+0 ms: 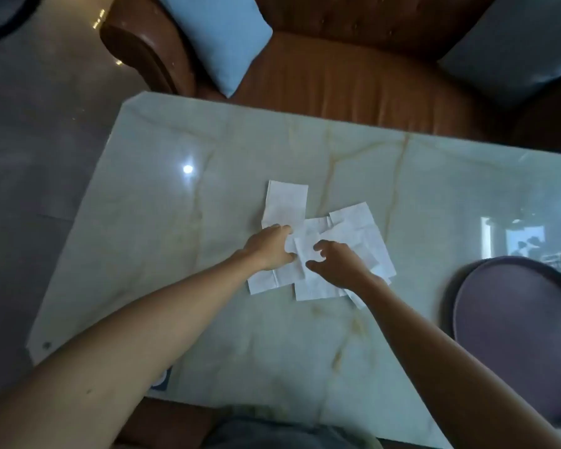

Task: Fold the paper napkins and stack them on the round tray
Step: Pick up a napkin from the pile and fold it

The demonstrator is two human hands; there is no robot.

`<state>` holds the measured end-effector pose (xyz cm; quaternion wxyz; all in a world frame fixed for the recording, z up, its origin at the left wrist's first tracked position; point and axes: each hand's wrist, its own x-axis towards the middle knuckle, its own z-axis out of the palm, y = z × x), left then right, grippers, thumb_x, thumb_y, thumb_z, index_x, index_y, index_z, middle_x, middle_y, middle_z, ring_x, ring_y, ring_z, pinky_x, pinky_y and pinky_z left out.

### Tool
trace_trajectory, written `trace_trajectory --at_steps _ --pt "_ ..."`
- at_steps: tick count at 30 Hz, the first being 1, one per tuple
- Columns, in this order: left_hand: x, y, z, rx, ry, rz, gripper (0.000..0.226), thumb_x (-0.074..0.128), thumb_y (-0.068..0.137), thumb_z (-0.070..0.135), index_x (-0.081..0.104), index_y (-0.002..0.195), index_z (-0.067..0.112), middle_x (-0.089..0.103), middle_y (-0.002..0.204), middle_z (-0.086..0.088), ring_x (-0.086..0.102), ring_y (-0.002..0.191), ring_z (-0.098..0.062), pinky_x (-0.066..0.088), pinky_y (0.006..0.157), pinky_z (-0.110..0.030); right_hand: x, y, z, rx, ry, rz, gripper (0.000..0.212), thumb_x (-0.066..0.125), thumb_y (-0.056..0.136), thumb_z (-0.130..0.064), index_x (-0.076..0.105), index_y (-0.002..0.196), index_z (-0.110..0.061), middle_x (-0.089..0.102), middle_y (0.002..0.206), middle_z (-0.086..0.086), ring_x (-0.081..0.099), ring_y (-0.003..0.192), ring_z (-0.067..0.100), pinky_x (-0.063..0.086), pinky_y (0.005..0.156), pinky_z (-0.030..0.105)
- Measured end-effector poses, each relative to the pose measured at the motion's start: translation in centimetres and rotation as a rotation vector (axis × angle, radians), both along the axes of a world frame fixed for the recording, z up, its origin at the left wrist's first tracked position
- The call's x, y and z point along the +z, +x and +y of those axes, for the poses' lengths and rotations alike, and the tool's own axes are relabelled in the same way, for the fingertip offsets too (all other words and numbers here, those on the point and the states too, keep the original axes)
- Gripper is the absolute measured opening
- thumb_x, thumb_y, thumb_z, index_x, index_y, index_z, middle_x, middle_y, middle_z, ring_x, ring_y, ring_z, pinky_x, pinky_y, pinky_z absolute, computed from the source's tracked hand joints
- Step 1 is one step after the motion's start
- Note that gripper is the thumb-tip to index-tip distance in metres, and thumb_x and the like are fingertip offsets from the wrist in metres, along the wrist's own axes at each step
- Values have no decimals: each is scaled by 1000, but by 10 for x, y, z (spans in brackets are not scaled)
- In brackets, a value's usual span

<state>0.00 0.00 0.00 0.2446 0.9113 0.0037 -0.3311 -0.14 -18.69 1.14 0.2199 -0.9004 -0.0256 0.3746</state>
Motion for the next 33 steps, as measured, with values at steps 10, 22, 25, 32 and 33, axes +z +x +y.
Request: trace_trajectory --at_steps 10,22,25,32,33 --pt "-27 -1 -2 33 45 43 70 72 89 34 41 149 14 43 154 -12 45 140 -33 44 108 -45 -45 -38 8 -439 136 242 23 71 90 -28 68 92 -5 70 91 7 67 85 24 50 74 32" --pt "-40 3 1 73 72 16 44 73 85 33 56 122 15 57 133 -4 55 124 -27 46 98 -41 -49 -51 23 -1325 540 524 13 66 96 -11 65 102 1 67 89 17 67 74 25 58 76 37" --pt "-36 1 2 140 49 0 29 72 84 33 48 76 20 55 87 1 57 95 -29 44 77 -38 -51 -50 22 -1381 572 545 9 68 95 -10 64 96 -2 56 76 10 59 66 21 55 79 37" --pt "-29 -6 6 346 -246 38 30 70 86 18 45 69 15 45 69 0 41 66 -16 34 61 -31 -43 -49 18 -1371 575 481 13 74 91 -17 65 93 -8 55 82 7 56 71 20 49 67 31" --pt "-26 -6 6 355 -296 49 27 71 87 19 48 72 14 47 71 -1 42 67 -15 34 61 -30 -42 -49 15 -1341 567 440 13 75 91 -19 68 94 -9 59 85 6 58 76 20 49 68 31"
